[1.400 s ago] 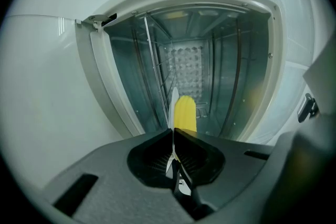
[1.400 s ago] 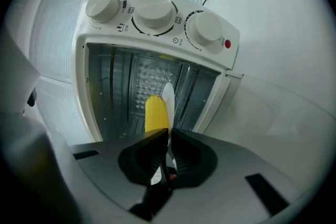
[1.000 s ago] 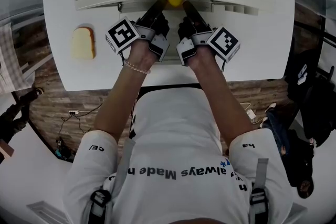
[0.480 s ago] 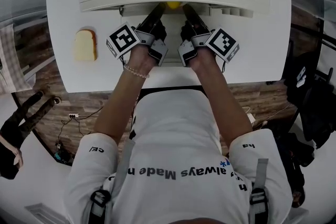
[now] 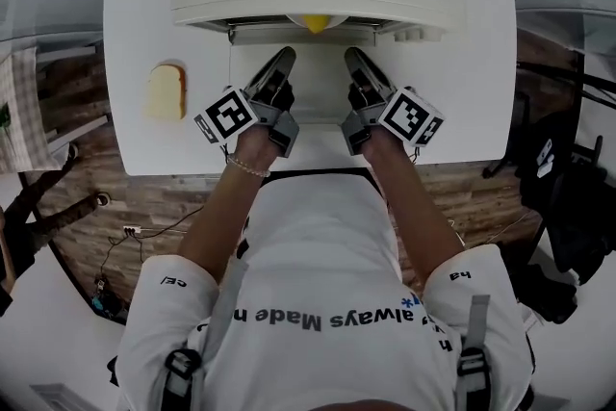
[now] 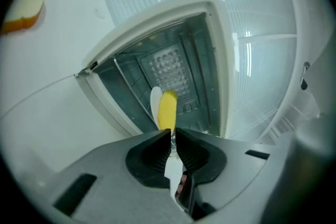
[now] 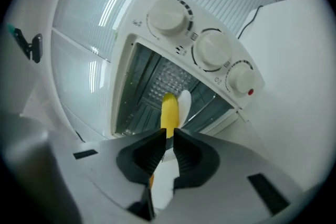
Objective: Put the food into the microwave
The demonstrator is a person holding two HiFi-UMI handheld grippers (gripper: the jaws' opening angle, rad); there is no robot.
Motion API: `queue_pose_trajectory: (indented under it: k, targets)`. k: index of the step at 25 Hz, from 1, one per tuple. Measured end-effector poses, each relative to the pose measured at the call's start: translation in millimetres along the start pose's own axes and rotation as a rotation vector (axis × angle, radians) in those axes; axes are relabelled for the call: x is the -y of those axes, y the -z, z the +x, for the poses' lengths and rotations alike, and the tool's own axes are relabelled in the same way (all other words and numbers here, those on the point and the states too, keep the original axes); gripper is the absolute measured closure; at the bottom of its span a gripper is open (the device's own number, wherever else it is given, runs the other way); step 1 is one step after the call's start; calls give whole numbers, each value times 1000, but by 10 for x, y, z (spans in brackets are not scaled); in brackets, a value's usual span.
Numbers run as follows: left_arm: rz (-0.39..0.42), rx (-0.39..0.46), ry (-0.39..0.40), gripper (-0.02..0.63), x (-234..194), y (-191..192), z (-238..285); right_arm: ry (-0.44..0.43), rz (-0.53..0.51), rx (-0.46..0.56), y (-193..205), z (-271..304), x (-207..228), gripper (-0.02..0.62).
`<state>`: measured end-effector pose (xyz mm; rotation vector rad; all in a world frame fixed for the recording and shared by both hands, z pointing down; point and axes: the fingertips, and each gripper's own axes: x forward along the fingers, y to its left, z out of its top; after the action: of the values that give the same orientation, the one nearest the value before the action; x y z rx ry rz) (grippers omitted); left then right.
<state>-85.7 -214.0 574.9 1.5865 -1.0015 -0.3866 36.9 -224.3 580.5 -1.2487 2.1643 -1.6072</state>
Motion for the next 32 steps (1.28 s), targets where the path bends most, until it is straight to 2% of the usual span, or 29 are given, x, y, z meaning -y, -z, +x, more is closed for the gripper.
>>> queue_pose_trajectory:
  k: [9, 14, 19, 23, 27, 32]
  targets:
    - [344, 15, 59, 588, 770, -43, -382, -91, -288, 14, -204, -420, -697, 565]
    - [515, 33, 85, 588, 1177, -30, -576, -126, -492, 26, -235, -662, -1126, 565]
    - [619, 73, 103, 588, 1548, -73, -764, -141, -675, 49, -325, -880, -1514, 565]
    - [752, 123, 87, 588, 1864, -145, -935, -146, -797, 74, -398, -1061, -1830, 565]
    - [852, 151, 91, 588, 2160, -168, -1029, -155, -870, 97, -450, -1219, -2097, 565]
    - [900, 175, 120, 588, 2485, -152, -1123, -197, -905, 110, -490, -1390, -2406, 565]
